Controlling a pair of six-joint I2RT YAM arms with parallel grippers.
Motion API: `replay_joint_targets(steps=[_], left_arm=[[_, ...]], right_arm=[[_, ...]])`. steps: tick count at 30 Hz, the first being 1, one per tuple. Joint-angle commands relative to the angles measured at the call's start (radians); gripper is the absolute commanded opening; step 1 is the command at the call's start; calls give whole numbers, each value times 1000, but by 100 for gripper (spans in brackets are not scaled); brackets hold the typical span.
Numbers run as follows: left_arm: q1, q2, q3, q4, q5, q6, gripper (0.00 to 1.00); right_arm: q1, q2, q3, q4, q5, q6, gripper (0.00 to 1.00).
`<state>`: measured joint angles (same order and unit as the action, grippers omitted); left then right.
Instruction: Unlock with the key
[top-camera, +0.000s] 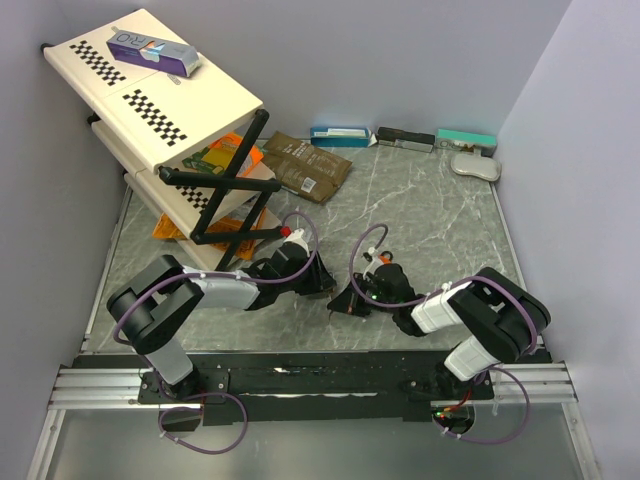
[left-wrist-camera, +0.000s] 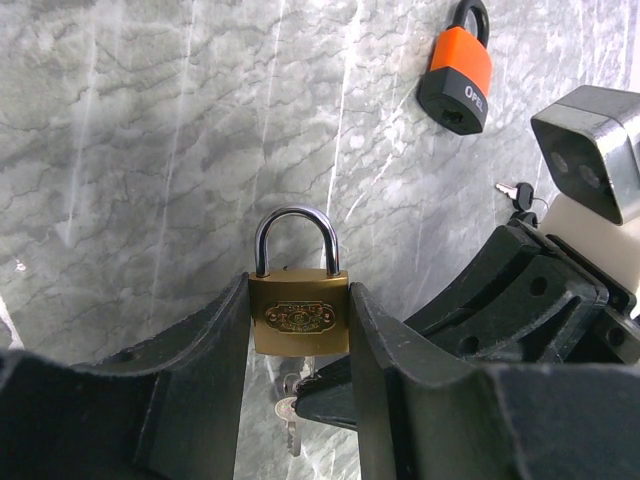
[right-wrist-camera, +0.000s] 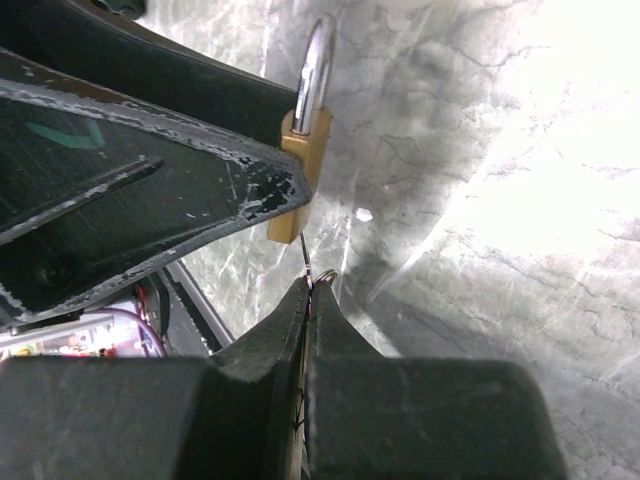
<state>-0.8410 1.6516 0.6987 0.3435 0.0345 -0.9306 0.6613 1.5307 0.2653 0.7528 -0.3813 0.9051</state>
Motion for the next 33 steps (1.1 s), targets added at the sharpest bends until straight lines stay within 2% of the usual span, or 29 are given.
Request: replay_joint_targets(steps=[1, 21, 33], left_arm=[[-1, 4, -5, 63, 36, -13, 1], [-1, 4, -47, 136, 70, -36, 1], [-3, 47, -68, 190, 105, -83, 1]], right_arm=[[-15, -15, -14, 117, 2, 12, 0], [-63, -9, -26, 146, 8, 35, 0], [-74, 12, -14, 187, 39, -17, 0]])
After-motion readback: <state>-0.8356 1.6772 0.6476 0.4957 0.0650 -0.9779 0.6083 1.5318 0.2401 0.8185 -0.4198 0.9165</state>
